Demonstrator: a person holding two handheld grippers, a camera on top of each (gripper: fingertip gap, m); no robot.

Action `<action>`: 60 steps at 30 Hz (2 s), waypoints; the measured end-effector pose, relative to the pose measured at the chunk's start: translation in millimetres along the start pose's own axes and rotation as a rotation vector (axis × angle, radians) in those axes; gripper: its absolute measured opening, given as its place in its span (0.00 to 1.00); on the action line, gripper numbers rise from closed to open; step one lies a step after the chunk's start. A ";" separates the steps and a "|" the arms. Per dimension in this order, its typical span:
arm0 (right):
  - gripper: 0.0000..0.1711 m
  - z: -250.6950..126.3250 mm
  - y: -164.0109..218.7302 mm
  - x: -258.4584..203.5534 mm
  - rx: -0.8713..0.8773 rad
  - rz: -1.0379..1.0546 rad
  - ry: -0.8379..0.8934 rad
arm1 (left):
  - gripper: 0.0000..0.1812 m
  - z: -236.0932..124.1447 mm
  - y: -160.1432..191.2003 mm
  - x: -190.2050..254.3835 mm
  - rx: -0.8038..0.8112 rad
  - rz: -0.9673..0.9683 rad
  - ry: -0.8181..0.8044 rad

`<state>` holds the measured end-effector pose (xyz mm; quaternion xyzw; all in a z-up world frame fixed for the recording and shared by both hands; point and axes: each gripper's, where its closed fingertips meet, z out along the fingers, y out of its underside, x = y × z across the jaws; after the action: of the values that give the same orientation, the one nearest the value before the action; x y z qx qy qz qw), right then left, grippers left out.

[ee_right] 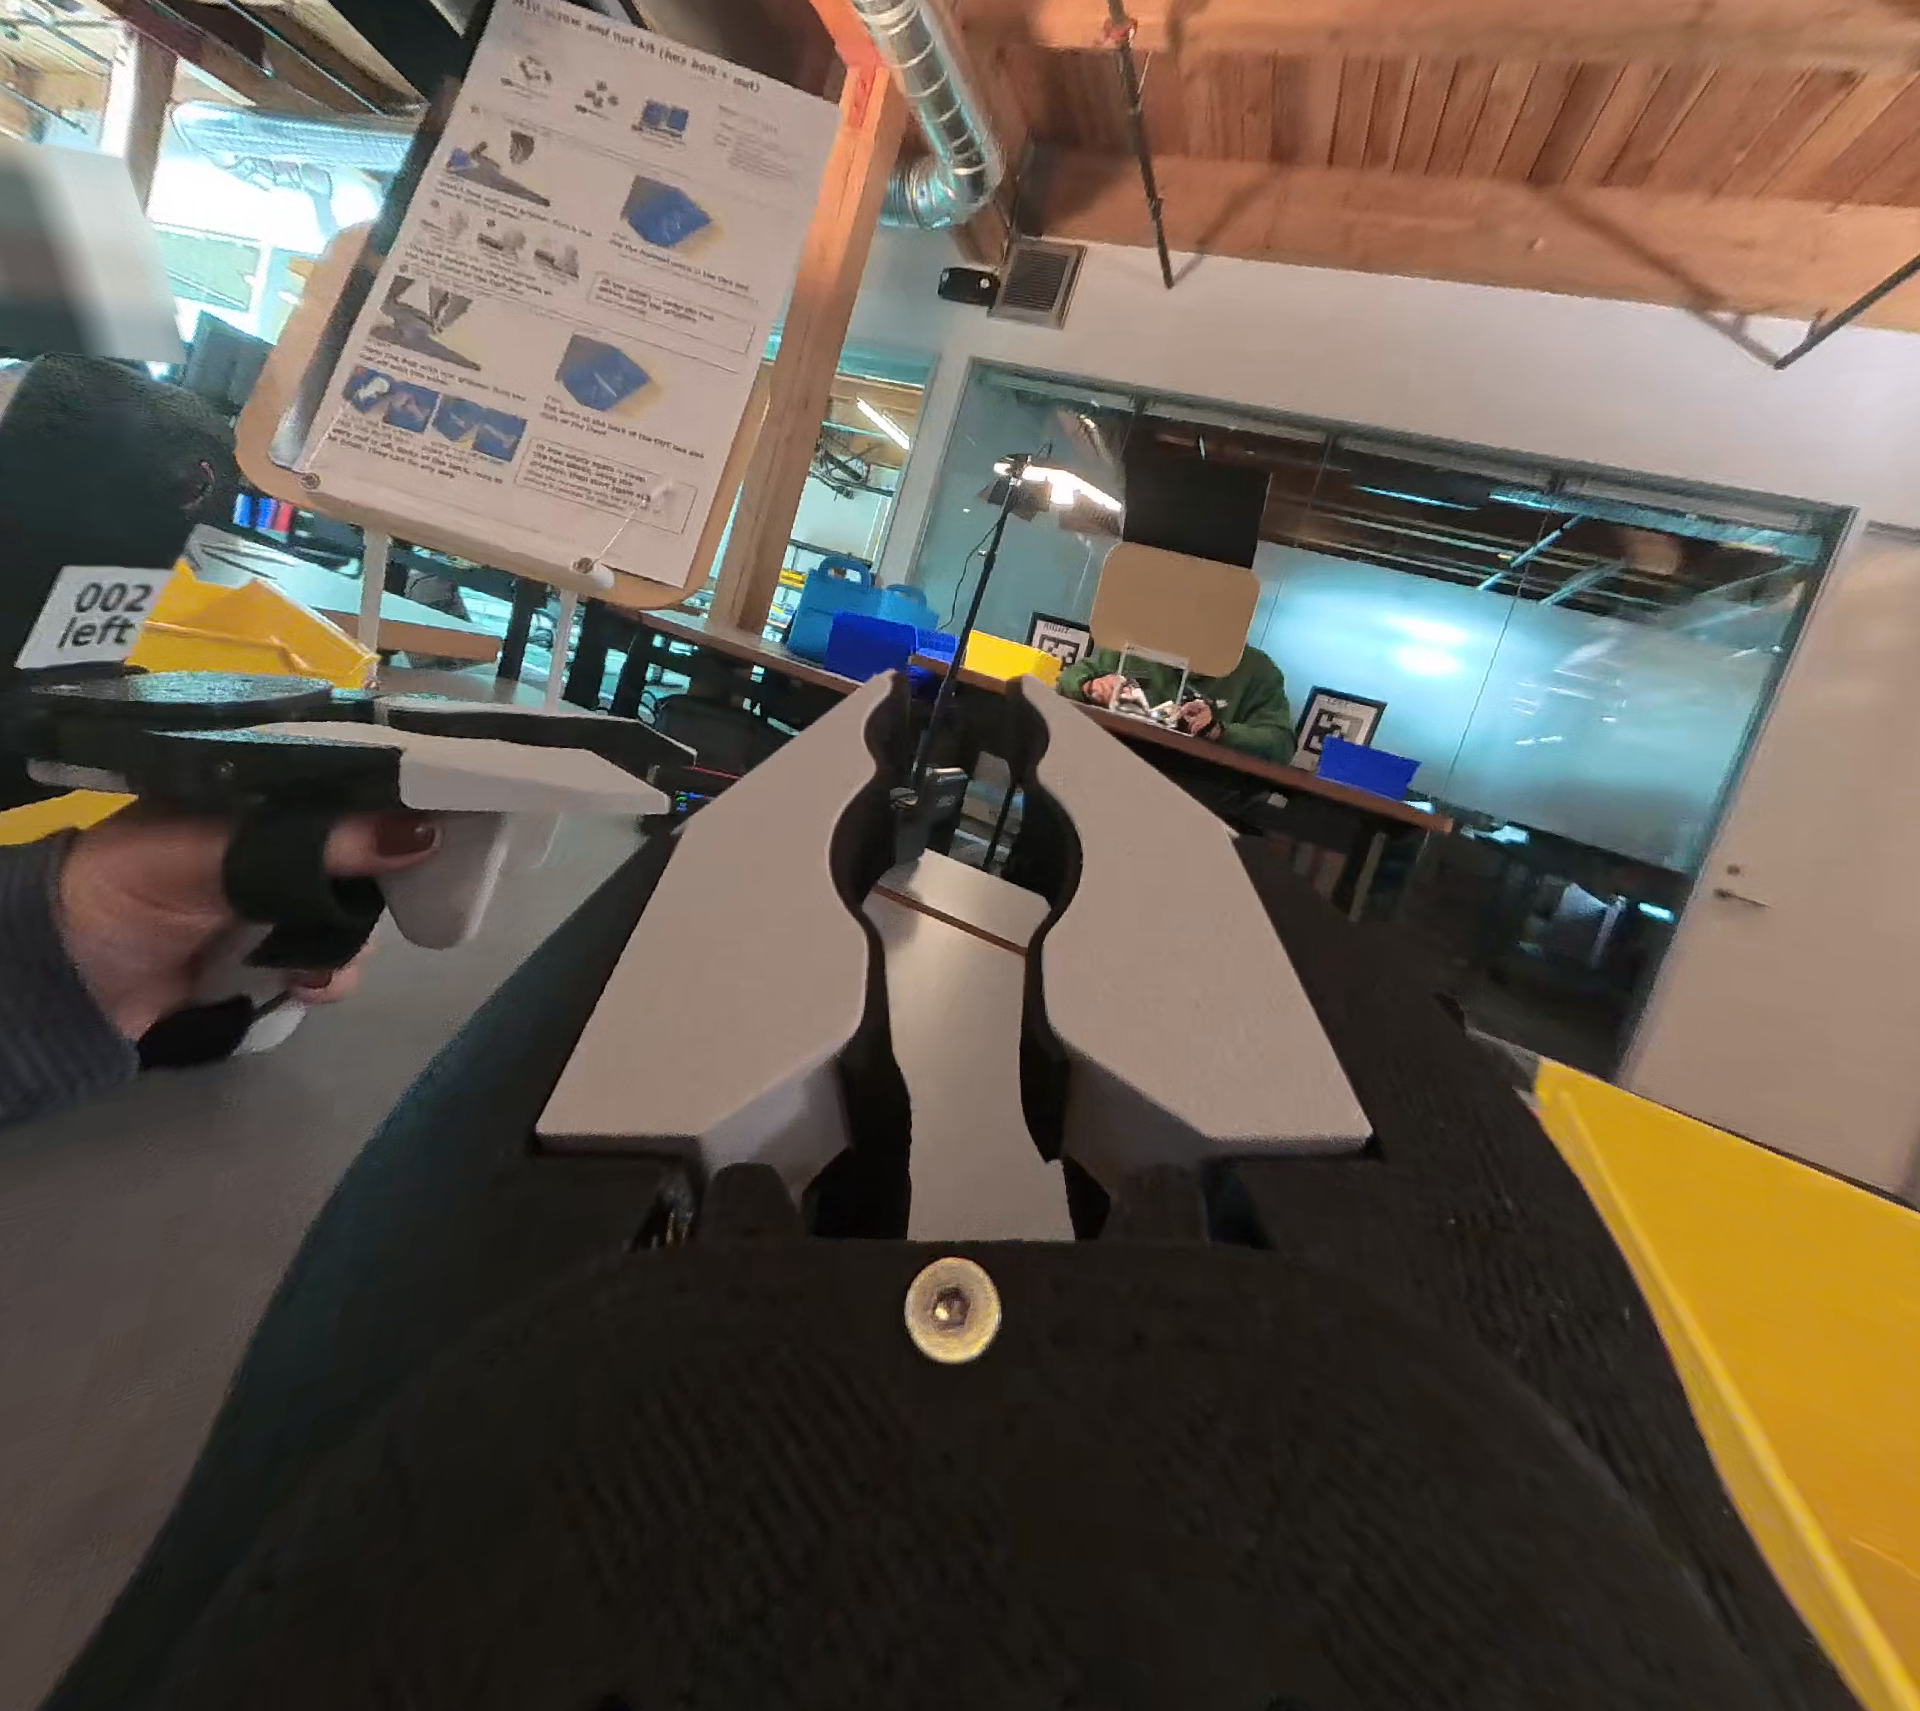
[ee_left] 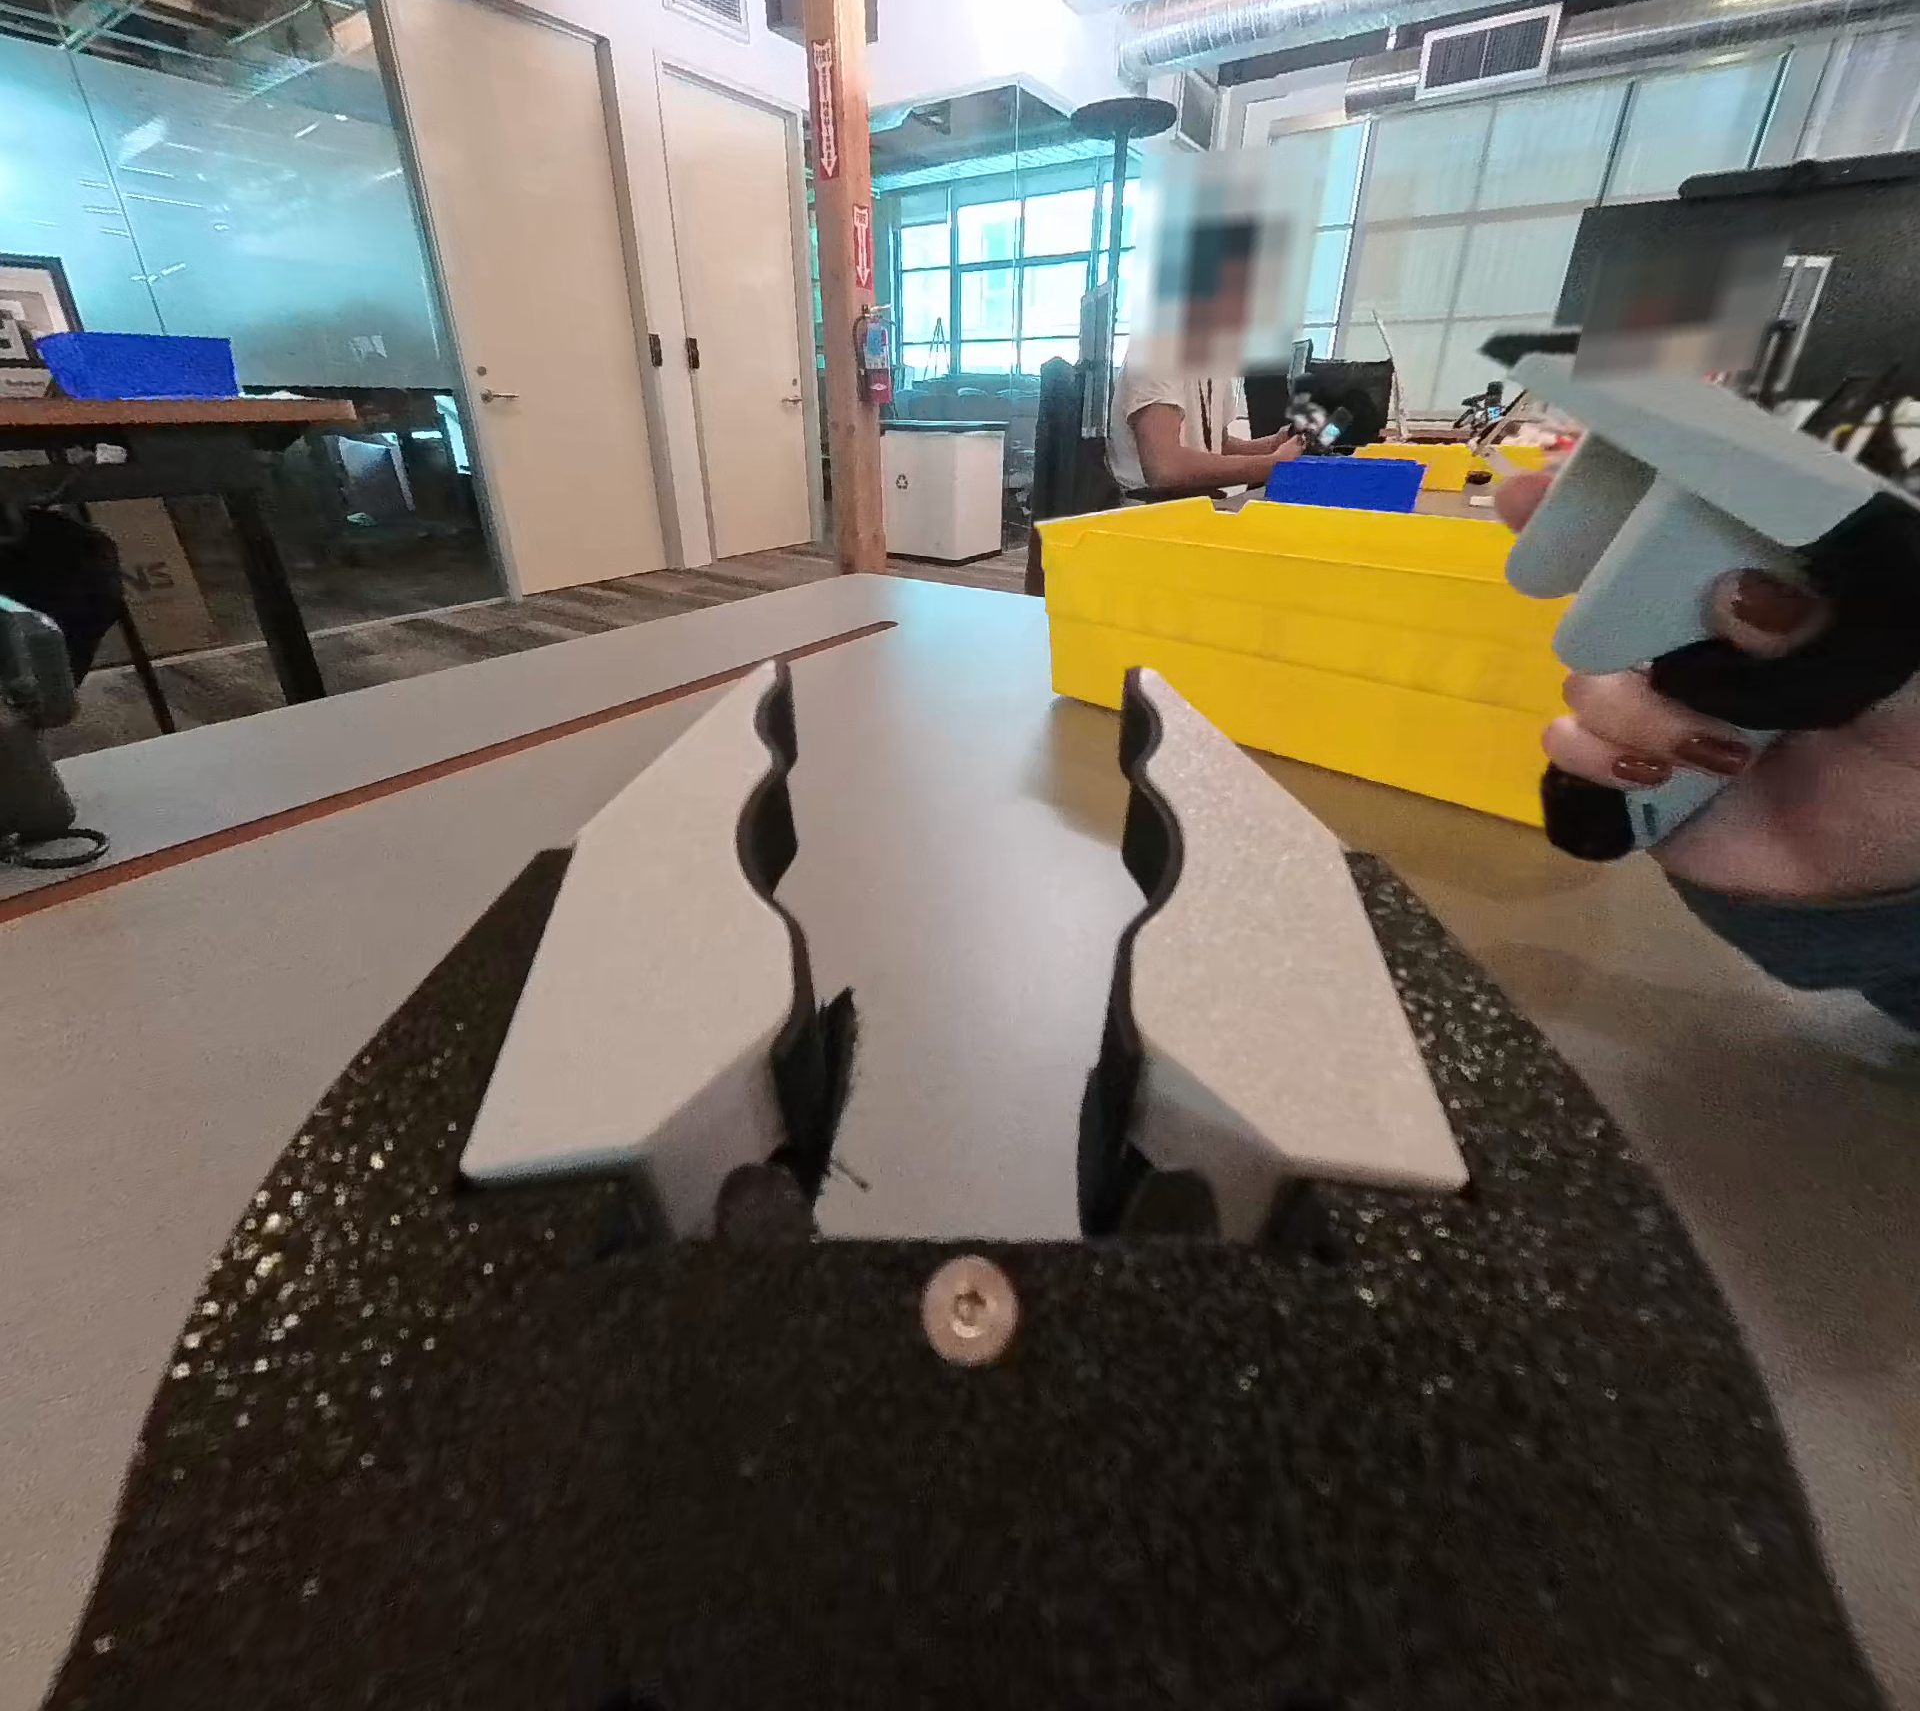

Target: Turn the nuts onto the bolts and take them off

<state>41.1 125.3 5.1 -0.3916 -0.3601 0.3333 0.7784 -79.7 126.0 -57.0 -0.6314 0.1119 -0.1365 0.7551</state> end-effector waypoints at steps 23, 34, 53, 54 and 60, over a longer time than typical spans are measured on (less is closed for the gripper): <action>0.05 7.8 66.1 -20.9 -0.218 -0.011 -0.090 | 0.31 -17.9 22.5 -53.3 -0.228 0.231 -0.438; 0.11 7.9 61.5 -23.8 -0.194 -0.009 -0.104 | 0.34 -14.6 23.0 -46.4 -0.224 0.235 -0.390; 0.38 -122.3 -29.6 246.0 -0.579 0.006 0.336 | 0.65 -188.6 -101.1 12.9 -0.311 0.584 -0.706; 0.39 -138.3 -8.5 256.3 -0.686 0.043 0.359 | 0.66 -204.2 -96.7 7.4 -0.386 0.596 -0.745; 0.40 -202.2 76.7 278.2 -1.056 0.185 0.436 | 0.60 -291.3 -69.2 -28.2 -0.659 0.406 -0.931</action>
<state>333.3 309.6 -64.4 -0.8163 -0.2731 0.0867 0.5015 -210.1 -144.6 -40.7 -0.7914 -0.0757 0.3430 0.5003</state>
